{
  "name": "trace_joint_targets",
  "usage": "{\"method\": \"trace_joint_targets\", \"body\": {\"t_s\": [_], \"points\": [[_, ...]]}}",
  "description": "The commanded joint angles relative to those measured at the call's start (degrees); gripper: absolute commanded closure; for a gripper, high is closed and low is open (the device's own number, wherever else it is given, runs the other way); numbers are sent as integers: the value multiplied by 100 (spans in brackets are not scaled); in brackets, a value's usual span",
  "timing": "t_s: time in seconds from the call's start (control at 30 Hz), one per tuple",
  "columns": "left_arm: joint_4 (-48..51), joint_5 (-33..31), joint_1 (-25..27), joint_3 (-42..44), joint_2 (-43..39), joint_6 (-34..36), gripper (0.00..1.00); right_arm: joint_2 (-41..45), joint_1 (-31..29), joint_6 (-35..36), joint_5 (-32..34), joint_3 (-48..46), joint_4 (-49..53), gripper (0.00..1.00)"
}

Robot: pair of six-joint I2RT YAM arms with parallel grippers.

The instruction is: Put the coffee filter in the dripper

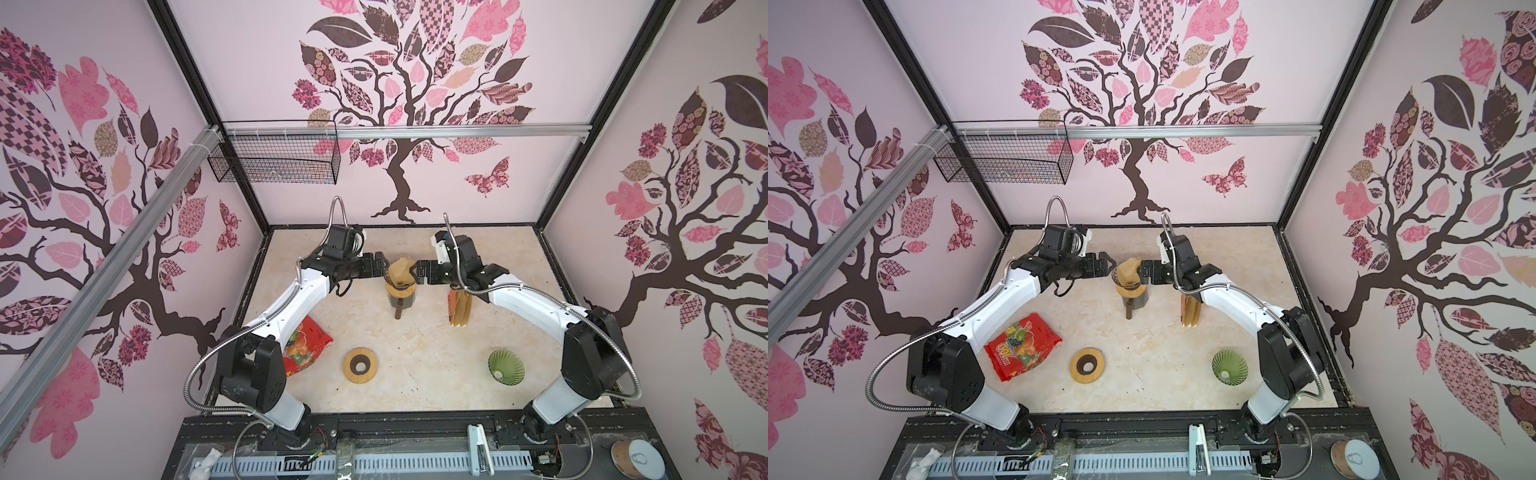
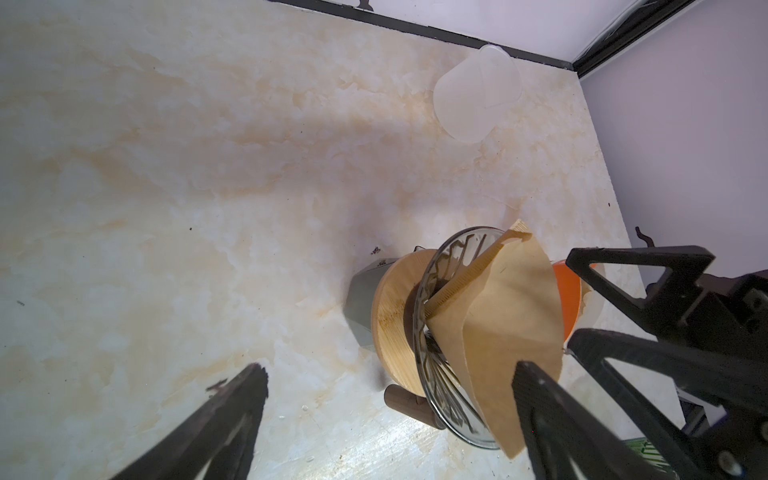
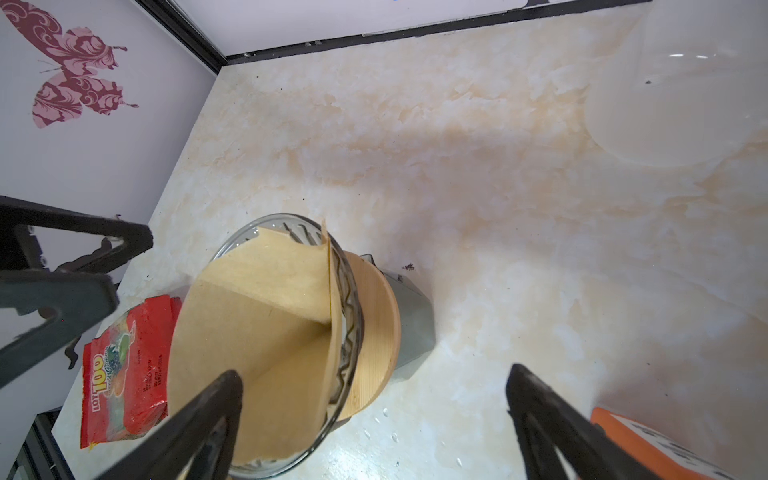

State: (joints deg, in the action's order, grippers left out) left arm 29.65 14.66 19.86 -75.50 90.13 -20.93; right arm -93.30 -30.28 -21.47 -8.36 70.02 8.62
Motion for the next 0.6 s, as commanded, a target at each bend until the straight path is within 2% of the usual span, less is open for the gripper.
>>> {"method": "trace_joint_targets", "body": {"t_s": [0.0,0.17,0.57], "points": [[-75,2,-8,152,-178,67,4,176,16,-2,-8,-32,-72,0],[14,-54,99,118,-78,139,4,53,15,-41,194,82,130,0],[368,-368,243,-84,373,214,4,-69,15,-60,192,149,200,0]]}}
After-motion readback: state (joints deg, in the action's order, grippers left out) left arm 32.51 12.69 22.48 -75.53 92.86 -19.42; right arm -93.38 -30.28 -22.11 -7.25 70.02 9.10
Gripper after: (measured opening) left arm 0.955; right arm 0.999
